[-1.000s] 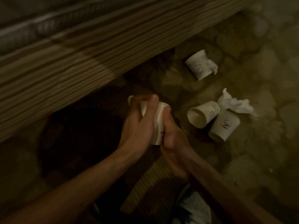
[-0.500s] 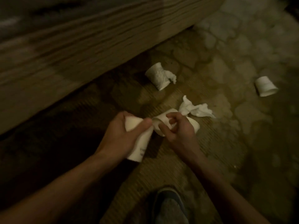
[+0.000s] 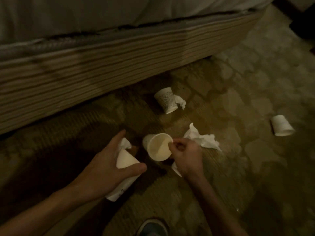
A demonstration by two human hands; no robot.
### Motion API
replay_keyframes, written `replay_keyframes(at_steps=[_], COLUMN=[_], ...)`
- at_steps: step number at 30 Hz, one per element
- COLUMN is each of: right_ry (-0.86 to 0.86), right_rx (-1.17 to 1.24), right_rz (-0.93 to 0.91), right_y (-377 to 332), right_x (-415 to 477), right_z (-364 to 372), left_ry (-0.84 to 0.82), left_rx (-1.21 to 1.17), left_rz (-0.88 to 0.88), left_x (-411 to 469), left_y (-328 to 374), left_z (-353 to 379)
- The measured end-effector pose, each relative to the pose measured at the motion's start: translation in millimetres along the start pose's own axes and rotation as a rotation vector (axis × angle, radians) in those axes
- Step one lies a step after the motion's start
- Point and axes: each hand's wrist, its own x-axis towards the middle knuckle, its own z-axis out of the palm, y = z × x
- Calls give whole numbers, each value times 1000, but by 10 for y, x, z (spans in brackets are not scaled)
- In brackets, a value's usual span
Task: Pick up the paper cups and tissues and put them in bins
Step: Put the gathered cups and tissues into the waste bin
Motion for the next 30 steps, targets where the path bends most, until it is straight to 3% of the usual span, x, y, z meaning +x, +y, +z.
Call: replay_keyframes(at_steps=[4,10,16,26,28,30], right_ry=[-256,-403,-453,-431,-342,-117], right_rx=[531,815,767,687,660,551], right_rz=[269,297,286,250,248,221], right_y=[-29,108,113,145,198,321], right_x=[45,57,55,-62,-82,-80], right_z=[-183,-379,-364,-373,-454,-536], left_ry=[-92,-295,-388,-321,-309,-281], left_rx=[152,255,226,24,21,12], left_rz=[93,176,222,35,2,-30], left_x=[61,229,288,374,383,404], left_y=[123,237,156,246,289,335], left_z=[-33,-38,126,400,414,410])
